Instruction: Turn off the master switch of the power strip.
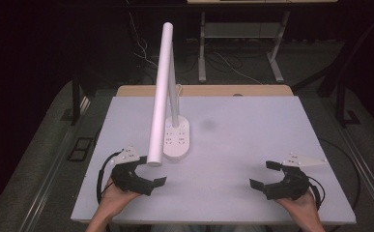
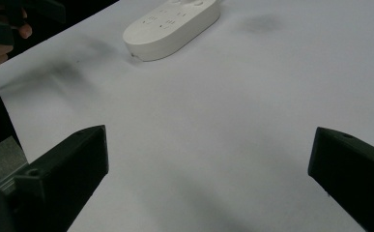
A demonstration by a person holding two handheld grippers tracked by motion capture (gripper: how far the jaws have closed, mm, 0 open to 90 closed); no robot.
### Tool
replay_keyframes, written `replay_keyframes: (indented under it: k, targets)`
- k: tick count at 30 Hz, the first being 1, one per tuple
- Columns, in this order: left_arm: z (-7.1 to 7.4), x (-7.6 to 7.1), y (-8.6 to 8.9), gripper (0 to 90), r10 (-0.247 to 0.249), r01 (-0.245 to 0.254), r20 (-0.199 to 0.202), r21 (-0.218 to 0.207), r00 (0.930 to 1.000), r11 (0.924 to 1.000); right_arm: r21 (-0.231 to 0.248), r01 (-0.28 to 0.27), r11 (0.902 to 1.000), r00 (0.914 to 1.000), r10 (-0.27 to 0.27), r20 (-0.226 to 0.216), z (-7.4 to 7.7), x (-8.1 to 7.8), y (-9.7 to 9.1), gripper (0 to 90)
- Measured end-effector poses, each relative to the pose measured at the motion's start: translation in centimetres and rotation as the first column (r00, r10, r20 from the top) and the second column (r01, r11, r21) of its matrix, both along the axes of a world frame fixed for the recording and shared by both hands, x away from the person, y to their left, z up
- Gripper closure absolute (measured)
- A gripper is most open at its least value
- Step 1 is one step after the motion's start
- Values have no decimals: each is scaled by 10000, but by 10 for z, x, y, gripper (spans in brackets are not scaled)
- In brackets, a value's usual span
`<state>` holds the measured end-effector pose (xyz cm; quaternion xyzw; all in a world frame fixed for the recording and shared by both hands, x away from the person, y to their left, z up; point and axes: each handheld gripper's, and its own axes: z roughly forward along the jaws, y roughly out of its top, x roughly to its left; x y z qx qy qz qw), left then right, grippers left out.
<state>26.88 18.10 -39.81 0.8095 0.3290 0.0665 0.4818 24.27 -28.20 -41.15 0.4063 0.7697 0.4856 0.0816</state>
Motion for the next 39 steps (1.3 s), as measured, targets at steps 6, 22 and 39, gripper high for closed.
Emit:
replay_keyframes:
  k: [6, 22, 39]
  targets:
    - [6, 7, 6, 1, 105, -106, -81, -132, 9999, 9999, -42, 18, 10000, 10000, -18, -22, 0, 0, 0, 0]
    - [23, 33, 17, 11, 390, -388, -91, 182, 9992, 9991, -126, 18, 9999, 10000, -18, 10, -1, 1, -1, 0]
    - [36, 59, 21, 12, 508, -497, -167, 592, 9986, 9970, -153, 22, 9999, 10000, -22, 0, -2, 1, -1, 0]
